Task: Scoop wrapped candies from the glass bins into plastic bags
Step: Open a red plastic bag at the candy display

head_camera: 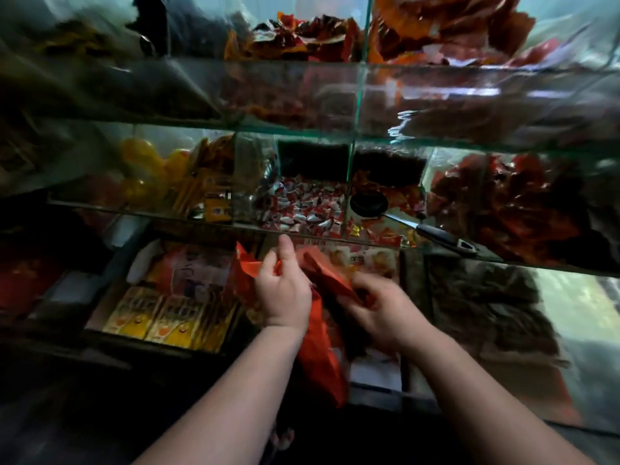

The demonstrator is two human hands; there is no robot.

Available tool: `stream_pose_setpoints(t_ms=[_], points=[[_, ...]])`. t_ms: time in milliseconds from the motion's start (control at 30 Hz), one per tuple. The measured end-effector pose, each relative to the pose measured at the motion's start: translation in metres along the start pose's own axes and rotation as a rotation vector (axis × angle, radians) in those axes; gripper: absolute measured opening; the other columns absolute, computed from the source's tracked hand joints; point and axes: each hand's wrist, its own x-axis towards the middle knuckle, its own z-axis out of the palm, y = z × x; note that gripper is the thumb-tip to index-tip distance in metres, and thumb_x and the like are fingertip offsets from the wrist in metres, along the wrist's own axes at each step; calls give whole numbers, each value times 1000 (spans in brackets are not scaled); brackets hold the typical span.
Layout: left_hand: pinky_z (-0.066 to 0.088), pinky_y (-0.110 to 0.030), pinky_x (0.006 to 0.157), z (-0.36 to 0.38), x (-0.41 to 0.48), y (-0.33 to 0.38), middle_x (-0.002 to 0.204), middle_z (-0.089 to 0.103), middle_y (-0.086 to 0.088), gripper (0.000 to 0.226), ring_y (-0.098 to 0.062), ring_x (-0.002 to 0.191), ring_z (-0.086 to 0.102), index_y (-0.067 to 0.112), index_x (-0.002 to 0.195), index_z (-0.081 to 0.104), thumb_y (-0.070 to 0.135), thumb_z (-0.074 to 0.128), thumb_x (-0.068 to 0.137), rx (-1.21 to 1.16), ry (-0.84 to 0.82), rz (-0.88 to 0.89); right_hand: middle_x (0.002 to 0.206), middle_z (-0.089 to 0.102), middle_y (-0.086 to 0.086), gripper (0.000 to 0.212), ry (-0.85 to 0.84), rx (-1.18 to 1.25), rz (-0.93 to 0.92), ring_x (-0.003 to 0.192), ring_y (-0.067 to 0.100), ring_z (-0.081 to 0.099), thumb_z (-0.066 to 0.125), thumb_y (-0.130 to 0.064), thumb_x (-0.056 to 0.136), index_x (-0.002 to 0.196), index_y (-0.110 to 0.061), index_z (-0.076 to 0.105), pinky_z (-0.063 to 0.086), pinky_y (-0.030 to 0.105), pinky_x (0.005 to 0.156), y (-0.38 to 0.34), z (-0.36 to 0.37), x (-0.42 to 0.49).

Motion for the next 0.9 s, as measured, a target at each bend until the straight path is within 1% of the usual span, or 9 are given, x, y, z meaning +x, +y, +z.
stream_pose_setpoints(t_ms=[100, 233, 333, 467, 600, 667, 767, 833, 900], points=[[55, -44, 69, 9, 20, 15, 59, 58, 3, 91, -24, 64, 62, -2, 108, 67, 82, 43, 80, 15, 71, -36, 75, 67, -5, 15, 52, -48, 195, 70, 7, 61, 70, -24, 91, 78, -24, 62, 48, 33, 66, 21, 8, -9], [47, -22, 50, 11, 19, 38, 47, 54, 1, 69, -13, 44, 53, 14, 71, 58, 79, 45, 88, -102, -33, 205, 78, 67, -9, 15, 193, 9, 203, 75, 9, 64, 67, -29, 92, 81, -38, 62, 52, 33, 67, 19, 1, -6], [44, -11, 52, -1, 7, 18, 50, 55, -3, 61, -9, 44, 53, 19, 66, 53, 72, 46, 94, -58, -193, 293, 76, 62, -8, 6, 245, -108, 131, 73, 12, 61, 65, -31, 89, 87, -26, 61, 51, 35, 63, 17, 1, -7], [39, -22, 67, -18, -11, -44, 61, 55, 5, 68, -2, 59, 53, 9, 77, 64, 72, 42, 88, 273, -328, 214, 78, 63, -3, 16, 156, -134, 281, 75, 20, 61, 70, -28, 90, 81, -16, 63, 50, 39, 67, 22, 24, -16], [39, -24, 73, -10, 10, -37, 77, 68, 0, 54, -20, 80, 64, 19, 84, 67, 66, 41, 89, 307, -236, 107, 74, 64, -3, 31, 175, -11, 309, 70, 13, 61, 60, -50, 86, 78, -20, 63, 50, 38, 64, 14, 34, -13], [43, -24, 62, -1, 19, -9, 59, 61, 8, 56, -8, 62, 61, 27, 74, 61, 76, 39, 88, 188, -163, 110, 69, 58, -2, 45, 248, -26, 264, 66, 12, 56, 53, -61, 83, 72, -17, 58, 44, 36, 61, 11, 30, -10], [46, -16, 57, -6, 11, 13, 59, 57, 1, 51, -9, 54, 56, 25, 73, 55, 69, 41, 96, 55, -128, 396, 68, 51, -6, 31, 315, -97, 211, 67, 15, 51, 64, -38, 88, 68, -16, 53, 42, 39, 60, 18, 24, -9], [47, -18, 67, -19, 1, 2, 66, 55, 3, 43, -11, 65, 57, 23, 76, 59, 53, 45, 103, 84, -242, 648, 68, 49, -7, 29, 357, -120, 203, 68, 16, 50, 70, -19, 90, 67, -17, 52, 42, 39, 61, 27, 22, -12], [45, -26, 72, -30, -9, -23, 73, 53, 4, 54, -12, 72, 52, 9, 71, 60, 49, 44, 104, 198, -378, 733, 70, 50, -6, 29, 380, -101, 212, 69, 17, 51, 70, -15, 91, 68, -17, 52, 43, 39, 62, 30, 21, -14]])
